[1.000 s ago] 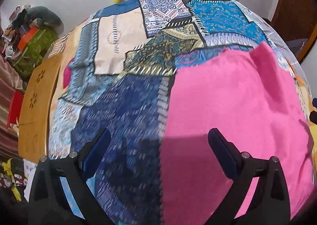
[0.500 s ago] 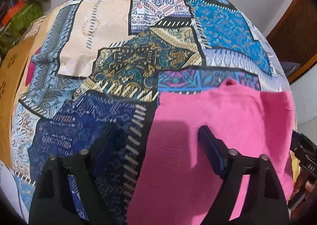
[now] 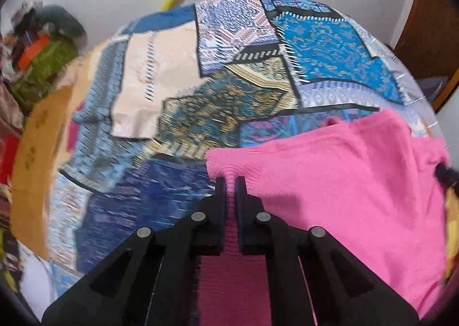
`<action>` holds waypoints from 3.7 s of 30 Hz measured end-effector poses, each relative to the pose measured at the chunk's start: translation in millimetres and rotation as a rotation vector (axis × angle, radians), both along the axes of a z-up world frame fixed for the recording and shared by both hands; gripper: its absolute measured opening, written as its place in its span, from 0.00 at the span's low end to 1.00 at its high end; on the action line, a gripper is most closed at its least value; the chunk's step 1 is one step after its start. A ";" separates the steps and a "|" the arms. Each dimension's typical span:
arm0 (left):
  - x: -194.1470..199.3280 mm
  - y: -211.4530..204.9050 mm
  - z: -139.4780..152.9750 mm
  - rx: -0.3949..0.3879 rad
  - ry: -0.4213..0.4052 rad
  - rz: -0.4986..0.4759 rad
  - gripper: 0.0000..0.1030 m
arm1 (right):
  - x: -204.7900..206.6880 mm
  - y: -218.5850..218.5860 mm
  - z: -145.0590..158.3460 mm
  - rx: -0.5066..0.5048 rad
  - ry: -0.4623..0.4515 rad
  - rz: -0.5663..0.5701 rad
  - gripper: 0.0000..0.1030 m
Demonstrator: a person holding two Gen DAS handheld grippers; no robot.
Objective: Fold small clothes
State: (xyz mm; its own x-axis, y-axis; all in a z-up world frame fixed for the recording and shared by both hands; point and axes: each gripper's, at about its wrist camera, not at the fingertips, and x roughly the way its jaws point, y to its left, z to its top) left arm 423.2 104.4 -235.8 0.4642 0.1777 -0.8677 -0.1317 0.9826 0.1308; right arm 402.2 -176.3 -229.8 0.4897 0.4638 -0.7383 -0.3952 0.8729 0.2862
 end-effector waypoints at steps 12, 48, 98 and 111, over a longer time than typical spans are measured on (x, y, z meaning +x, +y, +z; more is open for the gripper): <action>-4.5 7.0 -10.0 0.080 0.054 0.014 0.12 | -1.5 -0.9 -12.2 -0.085 0.071 -0.012 0.18; -188.5 -15.1 50.5 -0.163 0.060 -0.034 0.79 | -151.2 -22.6 56.2 -0.104 0.056 0.090 0.75; -156.9 -93.5 63.5 -0.114 -0.049 -0.243 0.04 | -147.9 11.2 53.4 -0.009 -0.027 0.204 0.10; -54.1 -71.9 90.8 -0.062 -0.106 -0.195 0.04 | -54.9 32.9 79.3 0.007 -0.064 0.144 0.10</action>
State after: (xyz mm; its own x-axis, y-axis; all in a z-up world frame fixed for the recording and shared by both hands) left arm 369.1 32.4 -145.0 0.5733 0.0233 -0.8190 0.0517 0.9966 0.0645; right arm 347.3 -143.4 -150.5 0.4632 0.5377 -0.7045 -0.5340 0.8038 0.2624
